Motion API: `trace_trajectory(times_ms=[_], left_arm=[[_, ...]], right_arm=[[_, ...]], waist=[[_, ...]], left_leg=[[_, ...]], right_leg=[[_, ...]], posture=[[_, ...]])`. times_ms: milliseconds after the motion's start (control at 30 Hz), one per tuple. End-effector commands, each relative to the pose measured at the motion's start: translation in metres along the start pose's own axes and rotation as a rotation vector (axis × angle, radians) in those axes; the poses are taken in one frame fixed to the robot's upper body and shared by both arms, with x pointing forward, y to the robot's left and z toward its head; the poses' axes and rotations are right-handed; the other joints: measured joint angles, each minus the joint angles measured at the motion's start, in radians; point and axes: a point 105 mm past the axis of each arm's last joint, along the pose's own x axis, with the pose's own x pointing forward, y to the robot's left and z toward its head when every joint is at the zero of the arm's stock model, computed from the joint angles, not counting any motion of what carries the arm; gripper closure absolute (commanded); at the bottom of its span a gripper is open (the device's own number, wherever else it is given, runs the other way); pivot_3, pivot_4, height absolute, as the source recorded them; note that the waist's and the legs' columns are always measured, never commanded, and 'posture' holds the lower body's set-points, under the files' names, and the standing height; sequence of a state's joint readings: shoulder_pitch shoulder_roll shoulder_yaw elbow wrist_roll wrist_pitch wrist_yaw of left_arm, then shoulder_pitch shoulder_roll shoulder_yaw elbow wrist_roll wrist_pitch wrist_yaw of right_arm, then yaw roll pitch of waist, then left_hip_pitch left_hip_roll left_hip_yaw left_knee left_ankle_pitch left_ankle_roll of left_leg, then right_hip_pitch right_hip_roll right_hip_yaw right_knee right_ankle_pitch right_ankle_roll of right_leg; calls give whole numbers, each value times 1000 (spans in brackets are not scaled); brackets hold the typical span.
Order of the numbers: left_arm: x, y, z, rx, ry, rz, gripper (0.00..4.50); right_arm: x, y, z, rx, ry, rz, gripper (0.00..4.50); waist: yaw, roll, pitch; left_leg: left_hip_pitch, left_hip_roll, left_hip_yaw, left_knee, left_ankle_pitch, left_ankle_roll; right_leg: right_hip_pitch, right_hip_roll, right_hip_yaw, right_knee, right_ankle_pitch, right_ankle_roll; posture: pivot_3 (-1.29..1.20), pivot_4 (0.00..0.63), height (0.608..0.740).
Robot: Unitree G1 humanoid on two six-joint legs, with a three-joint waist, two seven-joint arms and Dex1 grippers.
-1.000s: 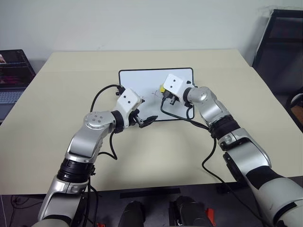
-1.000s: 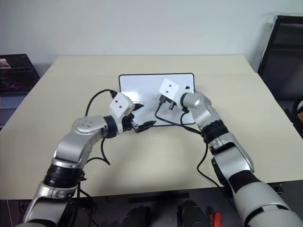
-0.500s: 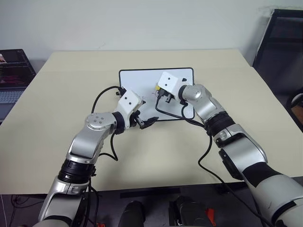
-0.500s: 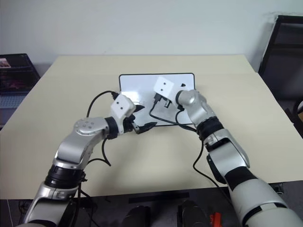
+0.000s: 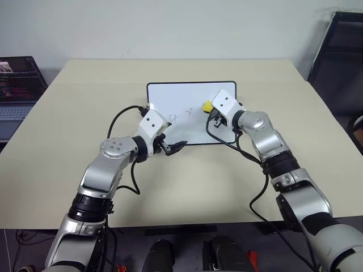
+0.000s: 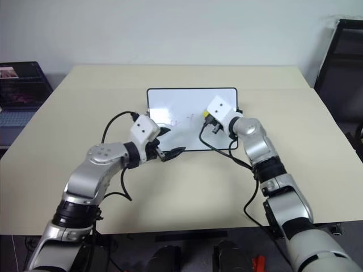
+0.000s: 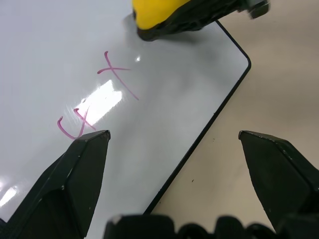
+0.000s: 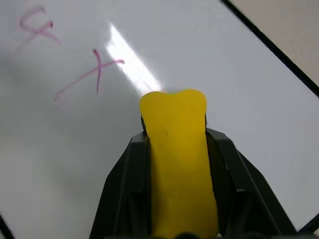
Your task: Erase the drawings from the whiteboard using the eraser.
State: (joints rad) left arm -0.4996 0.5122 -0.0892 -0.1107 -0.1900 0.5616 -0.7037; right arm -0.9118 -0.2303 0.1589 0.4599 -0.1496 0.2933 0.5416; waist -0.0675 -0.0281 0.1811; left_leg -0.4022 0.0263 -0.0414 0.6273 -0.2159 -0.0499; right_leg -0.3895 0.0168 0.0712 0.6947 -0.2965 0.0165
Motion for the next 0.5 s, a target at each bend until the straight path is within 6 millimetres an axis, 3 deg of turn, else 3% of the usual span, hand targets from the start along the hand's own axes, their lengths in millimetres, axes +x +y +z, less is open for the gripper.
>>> trace_trajectory(times_ms=[33, 300, 500], left_arm=[[-11, 7, 3, -31, -63, 59, 0], [-24, -1, -16, -155, -110, 174, 0], [-28, 7, -7, -167, -185, 332, 0]], right_arm=[[-23, -8, 53, 184, -242, -40, 3377], [-81, 7, 32, 334, -317, -90, 3377], [-106, 24, 13, 403, -341, -154, 3377]], waist=[[-3, 0, 0], [29, 0, 0], [35, 0, 0]], left_leg=[[0, 0, 0, 0, 0, 0], [-7, -1, -9, 0, -1, -1], [-8, 0, -9, 0, -1, -1]], right_leg=[[0, 0, 0, 0, 0, 0], [0, -2, -4, -9, -1, -1], [1, -1, -5, -12, 0, 0]], posture=[[0, 150, 740], [0, 150, 740], [0, 150, 740]])
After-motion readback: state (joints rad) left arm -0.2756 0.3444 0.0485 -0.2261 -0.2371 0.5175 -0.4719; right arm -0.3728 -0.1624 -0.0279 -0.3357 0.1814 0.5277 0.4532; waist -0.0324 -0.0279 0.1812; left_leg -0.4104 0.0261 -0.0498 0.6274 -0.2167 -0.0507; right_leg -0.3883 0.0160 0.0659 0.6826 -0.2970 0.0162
